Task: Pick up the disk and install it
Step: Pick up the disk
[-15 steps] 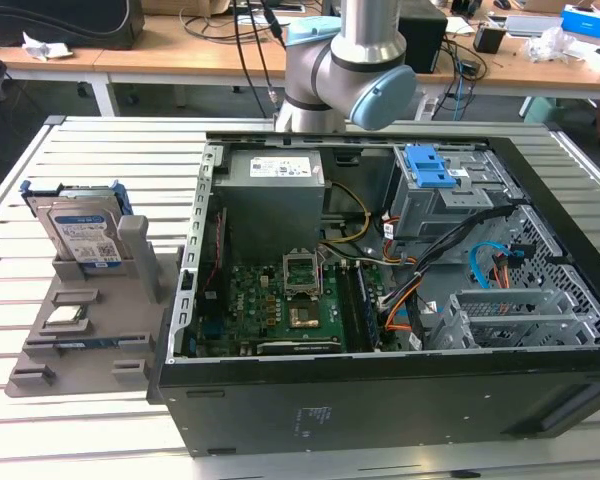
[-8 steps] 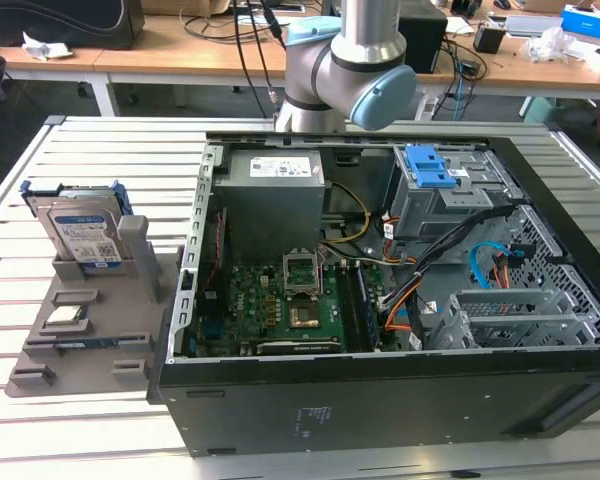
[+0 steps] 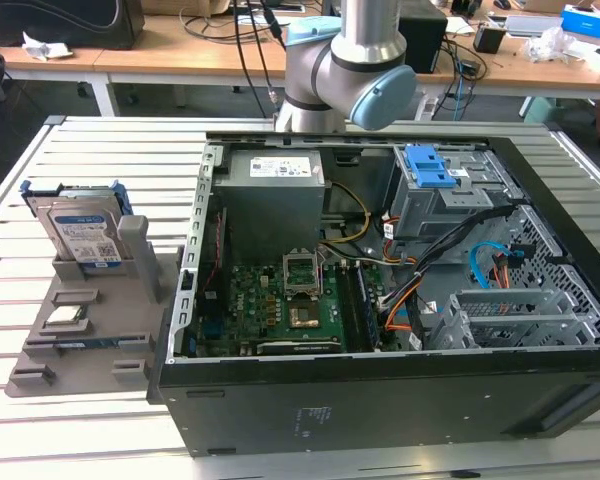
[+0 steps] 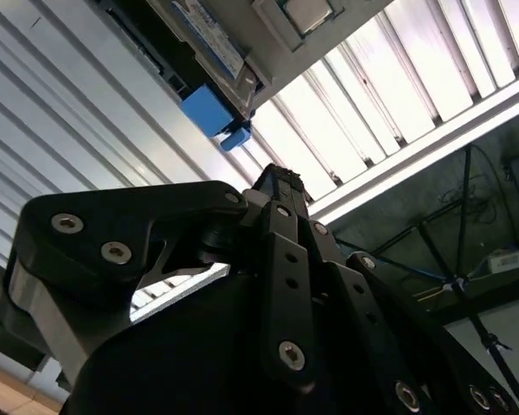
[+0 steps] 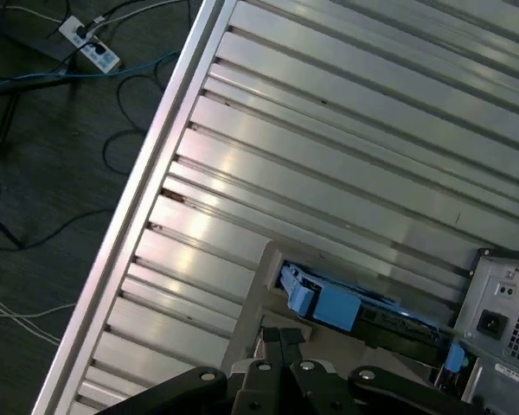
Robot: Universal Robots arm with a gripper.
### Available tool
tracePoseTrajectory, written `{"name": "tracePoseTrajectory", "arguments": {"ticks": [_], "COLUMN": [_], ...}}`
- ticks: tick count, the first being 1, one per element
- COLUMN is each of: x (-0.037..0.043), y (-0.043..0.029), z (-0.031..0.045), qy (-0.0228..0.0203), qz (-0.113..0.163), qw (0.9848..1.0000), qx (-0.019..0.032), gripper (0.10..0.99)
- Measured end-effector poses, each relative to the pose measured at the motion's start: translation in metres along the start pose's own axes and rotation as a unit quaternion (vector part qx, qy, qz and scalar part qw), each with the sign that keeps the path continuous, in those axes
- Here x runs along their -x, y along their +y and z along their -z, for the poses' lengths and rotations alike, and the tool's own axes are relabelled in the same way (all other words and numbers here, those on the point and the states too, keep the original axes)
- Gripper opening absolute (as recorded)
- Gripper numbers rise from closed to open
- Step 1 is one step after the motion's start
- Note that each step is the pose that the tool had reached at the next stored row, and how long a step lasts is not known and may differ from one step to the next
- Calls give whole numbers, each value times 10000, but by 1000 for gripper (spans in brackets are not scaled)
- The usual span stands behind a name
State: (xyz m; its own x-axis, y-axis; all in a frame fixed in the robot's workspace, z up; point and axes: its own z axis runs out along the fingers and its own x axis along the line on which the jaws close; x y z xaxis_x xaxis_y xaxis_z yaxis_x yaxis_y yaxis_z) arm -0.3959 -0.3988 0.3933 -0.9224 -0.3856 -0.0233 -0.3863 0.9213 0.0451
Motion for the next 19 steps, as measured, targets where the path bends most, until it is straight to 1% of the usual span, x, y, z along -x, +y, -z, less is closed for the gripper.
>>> {"name": "tracePoseTrajectory", "arguments": {"ticks": [4,6,8,10,16,18,19], "x": [0,0,0,0,0,0,0], "y": [0,0,0,0,0,0,0], "z": [0,0,0,0,0,0,0], "qy": [12,20,25,33,47,51,55], "qz": [268,450,565,735,1040,1147,1220], "qw": [9996,9990,9984,9973,9946,9934,9925], "qx": [6,11,13,17,24,27,28], "gripper": [106,106,106,106,106,106,106]}}
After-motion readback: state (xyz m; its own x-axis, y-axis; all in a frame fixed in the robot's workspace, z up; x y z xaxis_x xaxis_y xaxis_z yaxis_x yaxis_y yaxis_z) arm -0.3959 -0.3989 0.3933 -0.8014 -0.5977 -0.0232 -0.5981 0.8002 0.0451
